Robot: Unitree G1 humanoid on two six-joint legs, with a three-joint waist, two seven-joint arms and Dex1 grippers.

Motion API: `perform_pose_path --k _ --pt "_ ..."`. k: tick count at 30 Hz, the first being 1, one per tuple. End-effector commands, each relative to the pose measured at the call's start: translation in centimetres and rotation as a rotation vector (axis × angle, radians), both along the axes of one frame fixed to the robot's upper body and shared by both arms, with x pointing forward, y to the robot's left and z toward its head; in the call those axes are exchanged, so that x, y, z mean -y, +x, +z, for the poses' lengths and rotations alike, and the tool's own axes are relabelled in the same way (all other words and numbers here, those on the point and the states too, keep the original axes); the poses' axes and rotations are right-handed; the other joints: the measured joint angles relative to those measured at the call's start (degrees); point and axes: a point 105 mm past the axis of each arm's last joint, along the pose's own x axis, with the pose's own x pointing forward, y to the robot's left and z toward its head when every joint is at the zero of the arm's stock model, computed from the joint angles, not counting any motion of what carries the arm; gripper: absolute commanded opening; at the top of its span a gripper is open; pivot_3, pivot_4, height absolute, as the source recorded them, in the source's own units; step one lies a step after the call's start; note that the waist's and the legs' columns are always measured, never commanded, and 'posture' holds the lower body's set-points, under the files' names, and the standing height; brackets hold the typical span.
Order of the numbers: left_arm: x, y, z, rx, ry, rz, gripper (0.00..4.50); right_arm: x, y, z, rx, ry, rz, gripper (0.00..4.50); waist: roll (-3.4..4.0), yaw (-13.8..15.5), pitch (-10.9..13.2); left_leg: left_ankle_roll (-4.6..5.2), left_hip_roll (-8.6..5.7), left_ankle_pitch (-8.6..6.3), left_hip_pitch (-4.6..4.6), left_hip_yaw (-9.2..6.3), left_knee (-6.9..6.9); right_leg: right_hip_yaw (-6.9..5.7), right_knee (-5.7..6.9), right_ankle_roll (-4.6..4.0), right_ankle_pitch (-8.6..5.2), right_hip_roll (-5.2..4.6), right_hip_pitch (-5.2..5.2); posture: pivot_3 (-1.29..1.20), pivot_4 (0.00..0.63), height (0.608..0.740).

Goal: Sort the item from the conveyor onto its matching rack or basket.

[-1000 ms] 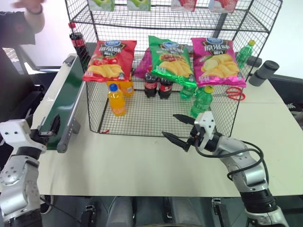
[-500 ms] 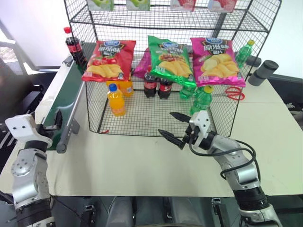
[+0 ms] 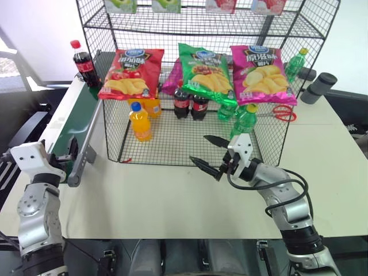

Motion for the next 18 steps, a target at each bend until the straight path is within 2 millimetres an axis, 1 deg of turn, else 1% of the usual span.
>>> perform_pose_path --k 1,12,18 --pt "-0.5 -0.4 0.8 0.034 0.020 0.018 4.50 -0.3 -0.4 0.8 0.033 0.014 0.020 4.44 0.00 0.01 0.00 0.00 0.00 0.00 0.00 0.00 0.00 0.00 0.00 0.00 0.00 -0.01 0.00 0.00 0.150 0.740" --pt "-1.2 -0.6 0.4 0.025 0.030 0.033 4.50 -0.4 -0.9 0.7 0.021 0.016 0.044 4.44 0.00 -0.02 0.00 0.00 0.00 0.00 0.00 0.00 0.00 0.00 0.00 0.00 0.00 -0.02 0.00 0.00 0.150 0.740" --pt "-1.4 -0.6 0.2 0.018 0.033 0.032 4.50 -0.6 -2.0 1.2 0.014 0.052 0.095 4.44 0.00 0.01 0.00 0.00 0.00 0.00 0.00 0.00 0.00 -0.01 -0.01 0.00 0.00 -0.03 0.00 0.00 0.150 0.740"
